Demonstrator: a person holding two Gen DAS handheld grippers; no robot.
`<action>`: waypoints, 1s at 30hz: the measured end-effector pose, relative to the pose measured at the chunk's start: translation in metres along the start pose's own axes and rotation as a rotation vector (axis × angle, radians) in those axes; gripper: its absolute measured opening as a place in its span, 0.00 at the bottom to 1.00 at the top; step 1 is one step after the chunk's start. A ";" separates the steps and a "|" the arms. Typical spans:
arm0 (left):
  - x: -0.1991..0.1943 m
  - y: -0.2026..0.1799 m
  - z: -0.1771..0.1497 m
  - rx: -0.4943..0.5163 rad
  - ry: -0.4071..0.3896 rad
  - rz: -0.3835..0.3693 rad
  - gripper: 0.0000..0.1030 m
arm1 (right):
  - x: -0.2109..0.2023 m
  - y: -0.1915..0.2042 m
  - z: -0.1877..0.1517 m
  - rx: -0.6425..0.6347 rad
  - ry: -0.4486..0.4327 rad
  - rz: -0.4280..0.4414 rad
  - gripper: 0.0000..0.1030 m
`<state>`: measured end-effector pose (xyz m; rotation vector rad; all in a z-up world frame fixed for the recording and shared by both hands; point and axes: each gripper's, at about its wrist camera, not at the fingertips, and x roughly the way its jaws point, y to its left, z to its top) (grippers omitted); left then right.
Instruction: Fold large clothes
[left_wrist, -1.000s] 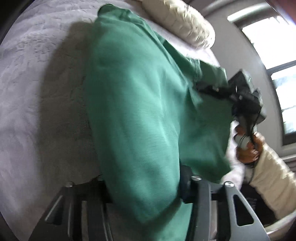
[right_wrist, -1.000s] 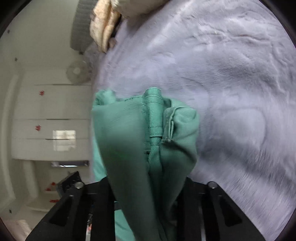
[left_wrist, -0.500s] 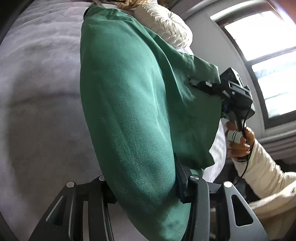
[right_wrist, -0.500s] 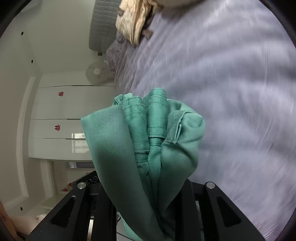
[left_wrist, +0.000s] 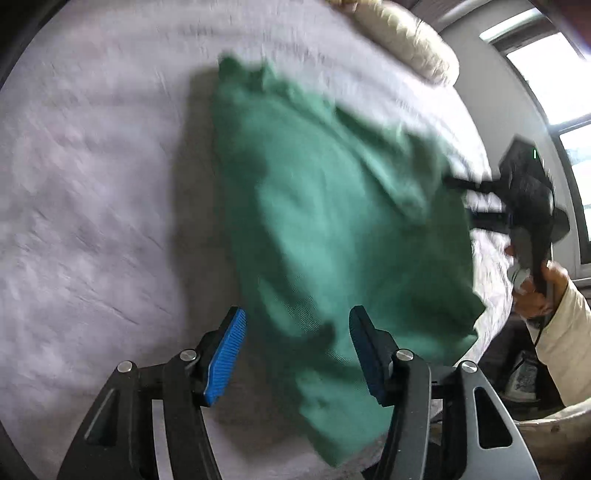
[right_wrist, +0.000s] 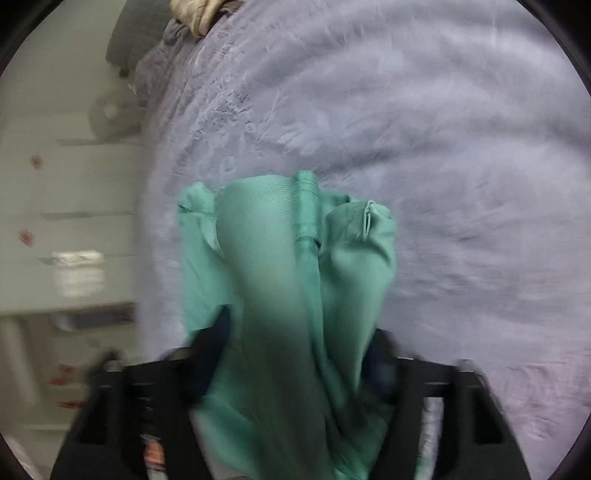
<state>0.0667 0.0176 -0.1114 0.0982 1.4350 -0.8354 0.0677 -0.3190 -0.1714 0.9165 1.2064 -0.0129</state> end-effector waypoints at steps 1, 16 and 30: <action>-0.007 -0.001 0.001 -0.006 -0.029 0.010 0.73 | -0.010 0.001 -0.003 -0.020 -0.023 -0.042 0.73; 0.040 0.001 0.061 0.013 -0.078 0.327 0.76 | 0.005 -0.036 0.011 0.024 -0.004 -0.175 0.12; 0.018 -0.016 -0.058 0.120 0.084 0.313 0.76 | -0.052 0.047 -0.091 -0.211 0.082 -0.187 0.12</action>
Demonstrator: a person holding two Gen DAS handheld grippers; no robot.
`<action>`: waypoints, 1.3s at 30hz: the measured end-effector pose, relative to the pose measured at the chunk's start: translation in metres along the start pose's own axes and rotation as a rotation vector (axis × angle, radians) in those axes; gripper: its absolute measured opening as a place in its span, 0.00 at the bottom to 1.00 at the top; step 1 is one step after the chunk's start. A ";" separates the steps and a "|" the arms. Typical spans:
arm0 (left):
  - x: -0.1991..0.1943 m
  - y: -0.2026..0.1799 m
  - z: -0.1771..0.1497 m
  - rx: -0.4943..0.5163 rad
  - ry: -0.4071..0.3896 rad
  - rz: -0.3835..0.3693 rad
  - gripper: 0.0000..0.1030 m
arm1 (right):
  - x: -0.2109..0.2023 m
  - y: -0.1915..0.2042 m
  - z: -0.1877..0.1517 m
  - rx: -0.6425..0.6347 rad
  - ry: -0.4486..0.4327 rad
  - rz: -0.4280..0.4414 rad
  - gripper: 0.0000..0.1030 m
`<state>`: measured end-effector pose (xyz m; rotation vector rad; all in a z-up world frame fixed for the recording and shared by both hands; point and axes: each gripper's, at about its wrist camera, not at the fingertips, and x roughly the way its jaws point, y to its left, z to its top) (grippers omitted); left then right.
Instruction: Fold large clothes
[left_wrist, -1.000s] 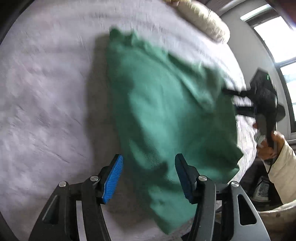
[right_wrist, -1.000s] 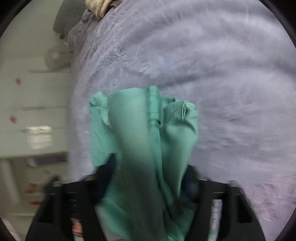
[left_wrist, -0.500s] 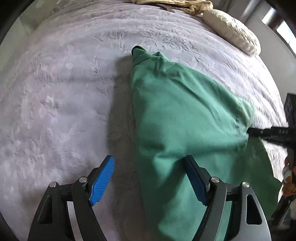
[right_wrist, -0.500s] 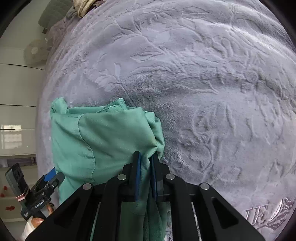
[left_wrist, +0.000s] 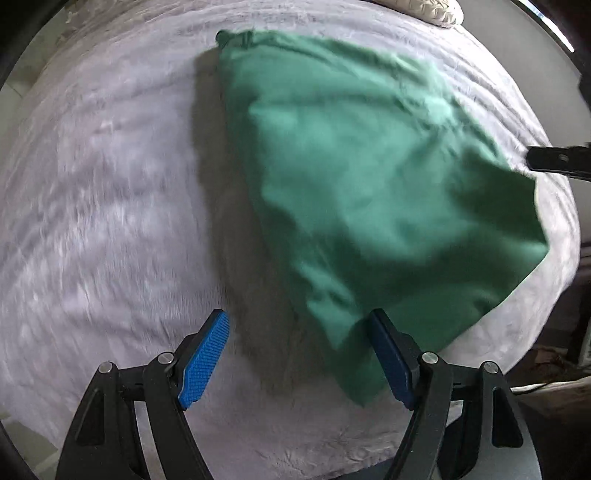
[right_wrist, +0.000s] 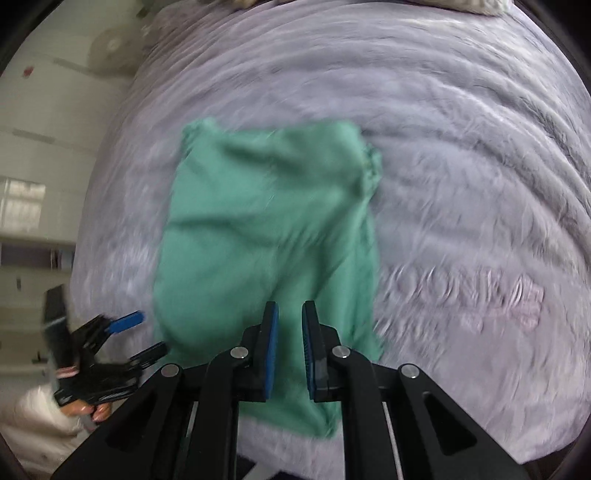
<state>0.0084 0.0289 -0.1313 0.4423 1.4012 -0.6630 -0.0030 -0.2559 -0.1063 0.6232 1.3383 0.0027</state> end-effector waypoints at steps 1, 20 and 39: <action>0.002 0.003 -0.006 -0.017 -0.009 0.000 0.79 | 0.001 0.000 -0.012 -0.002 0.017 -0.005 0.12; -0.005 0.015 0.000 -0.108 0.002 0.015 0.86 | 0.035 -0.058 -0.064 0.147 0.136 -0.127 0.15; -0.016 0.036 0.014 -0.192 0.040 0.054 1.00 | 0.056 -0.038 -0.061 0.157 0.143 -0.153 0.28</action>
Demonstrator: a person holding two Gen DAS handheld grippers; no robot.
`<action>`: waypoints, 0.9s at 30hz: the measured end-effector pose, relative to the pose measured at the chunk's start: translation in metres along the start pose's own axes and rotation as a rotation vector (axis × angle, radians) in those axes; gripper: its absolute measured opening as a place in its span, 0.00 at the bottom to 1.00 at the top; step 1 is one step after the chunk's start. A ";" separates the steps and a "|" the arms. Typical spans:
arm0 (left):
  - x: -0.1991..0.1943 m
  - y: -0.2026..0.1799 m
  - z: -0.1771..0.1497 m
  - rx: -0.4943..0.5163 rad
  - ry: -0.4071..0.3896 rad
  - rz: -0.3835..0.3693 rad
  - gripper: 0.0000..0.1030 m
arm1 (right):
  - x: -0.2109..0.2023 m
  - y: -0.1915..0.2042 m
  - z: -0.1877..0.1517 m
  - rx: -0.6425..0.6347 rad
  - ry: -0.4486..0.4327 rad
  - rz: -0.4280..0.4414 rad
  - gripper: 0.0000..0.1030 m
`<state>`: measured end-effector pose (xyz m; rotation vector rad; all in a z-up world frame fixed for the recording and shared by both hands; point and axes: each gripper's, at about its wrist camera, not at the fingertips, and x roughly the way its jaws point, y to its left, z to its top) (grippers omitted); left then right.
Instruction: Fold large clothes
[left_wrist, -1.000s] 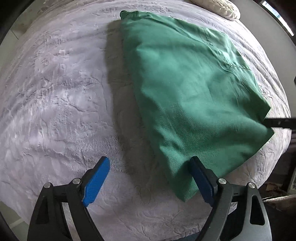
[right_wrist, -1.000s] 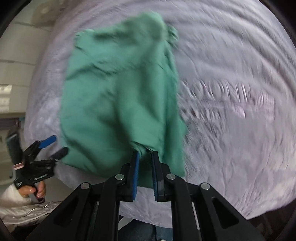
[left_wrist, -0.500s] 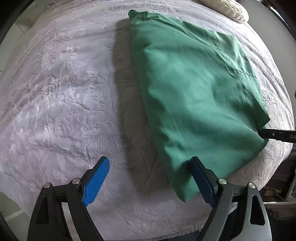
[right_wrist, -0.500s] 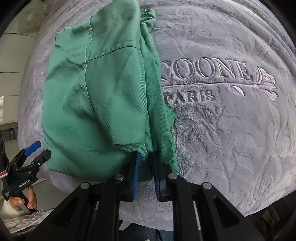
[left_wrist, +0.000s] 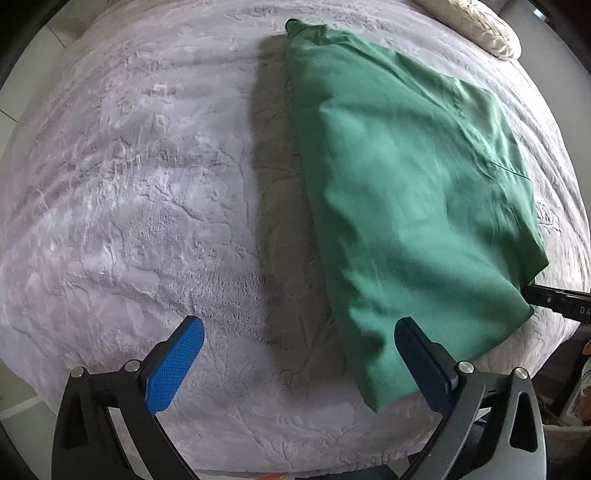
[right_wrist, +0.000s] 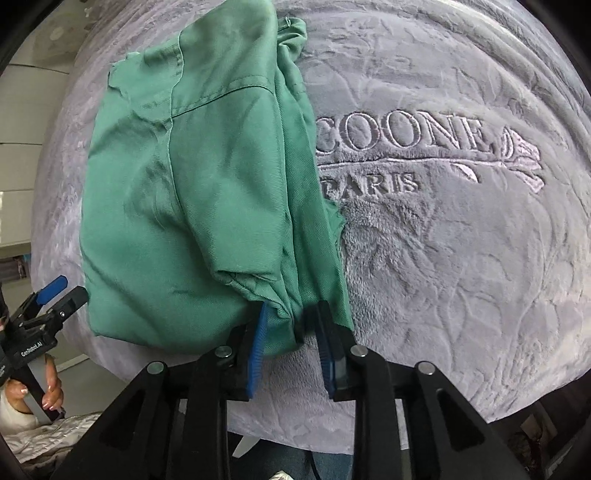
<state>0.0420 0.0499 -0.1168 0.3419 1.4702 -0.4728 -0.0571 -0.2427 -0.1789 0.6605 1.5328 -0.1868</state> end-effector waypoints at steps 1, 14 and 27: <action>0.001 0.001 0.000 0.001 0.002 0.007 1.00 | 0.002 0.000 0.001 -0.002 0.004 -0.004 0.28; -0.004 -0.007 0.007 -0.032 -0.047 0.099 1.00 | -0.061 0.028 0.006 -0.050 -0.176 0.003 0.42; -0.002 -0.007 0.011 -0.059 -0.026 0.111 1.00 | 0.008 0.051 0.026 -0.058 -0.078 -0.121 0.53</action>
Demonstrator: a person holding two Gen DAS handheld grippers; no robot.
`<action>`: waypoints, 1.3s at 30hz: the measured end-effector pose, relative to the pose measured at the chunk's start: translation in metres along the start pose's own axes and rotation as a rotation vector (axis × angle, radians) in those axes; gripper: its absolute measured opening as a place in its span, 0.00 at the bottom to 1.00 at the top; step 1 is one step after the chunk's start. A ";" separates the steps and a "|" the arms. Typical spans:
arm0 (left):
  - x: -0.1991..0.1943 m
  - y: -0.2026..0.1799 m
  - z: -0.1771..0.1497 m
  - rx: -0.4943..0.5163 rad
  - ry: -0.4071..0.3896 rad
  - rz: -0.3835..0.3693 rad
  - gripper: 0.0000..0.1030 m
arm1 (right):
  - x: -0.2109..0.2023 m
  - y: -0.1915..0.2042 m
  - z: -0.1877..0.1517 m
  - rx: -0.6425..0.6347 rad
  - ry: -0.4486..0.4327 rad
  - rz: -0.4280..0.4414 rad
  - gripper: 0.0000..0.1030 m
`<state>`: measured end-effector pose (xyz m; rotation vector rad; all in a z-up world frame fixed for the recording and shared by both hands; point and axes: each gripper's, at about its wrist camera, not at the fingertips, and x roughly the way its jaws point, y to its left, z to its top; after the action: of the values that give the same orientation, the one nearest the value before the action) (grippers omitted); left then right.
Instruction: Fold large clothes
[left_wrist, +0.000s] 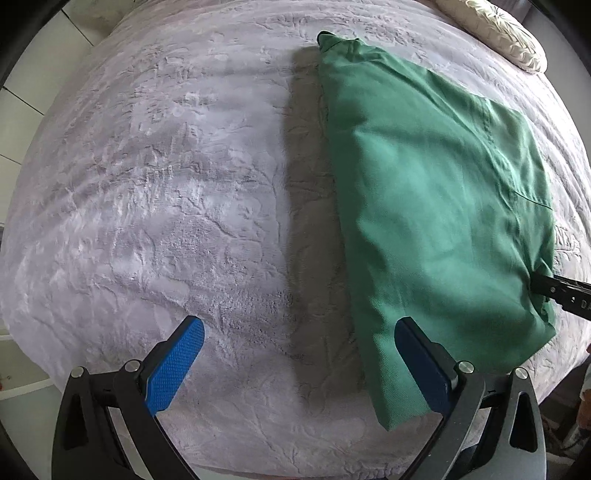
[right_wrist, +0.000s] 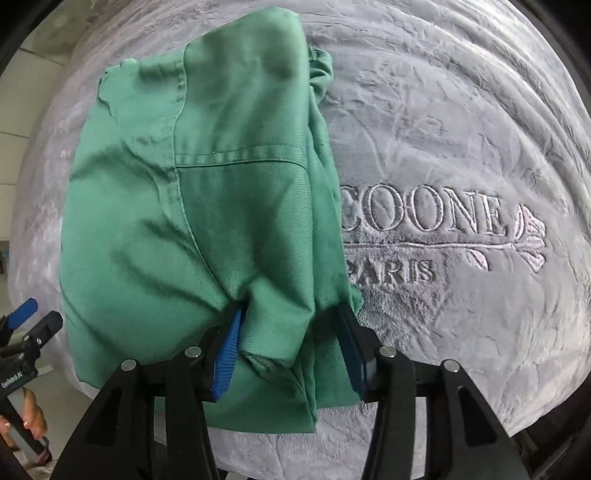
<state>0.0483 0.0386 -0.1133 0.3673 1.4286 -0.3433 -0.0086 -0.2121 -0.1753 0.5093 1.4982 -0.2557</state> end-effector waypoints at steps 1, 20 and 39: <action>0.000 0.000 0.000 -0.002 0.000 0.005 1.00 | 0.001 0.004 -0.003 0.000 -0.001 0.001 0.54; 0.021 -0.013 -0.001 0.045 0.091 -0.031 1.00 | -0.005 0.006 -0.022 0.009 0.009 0.031 0.75; 0.018 -0.014 0.008 0.045 0.077 -0.046 1.00 | -0.035 -0.006 -0.010 0.058 0.025 0.005 0.81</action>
<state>0.0509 0.0222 -0.1312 0.3878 1.5084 -0.4025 -0.0225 -0.2182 -0.1419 0.5643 1.5175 -0.2898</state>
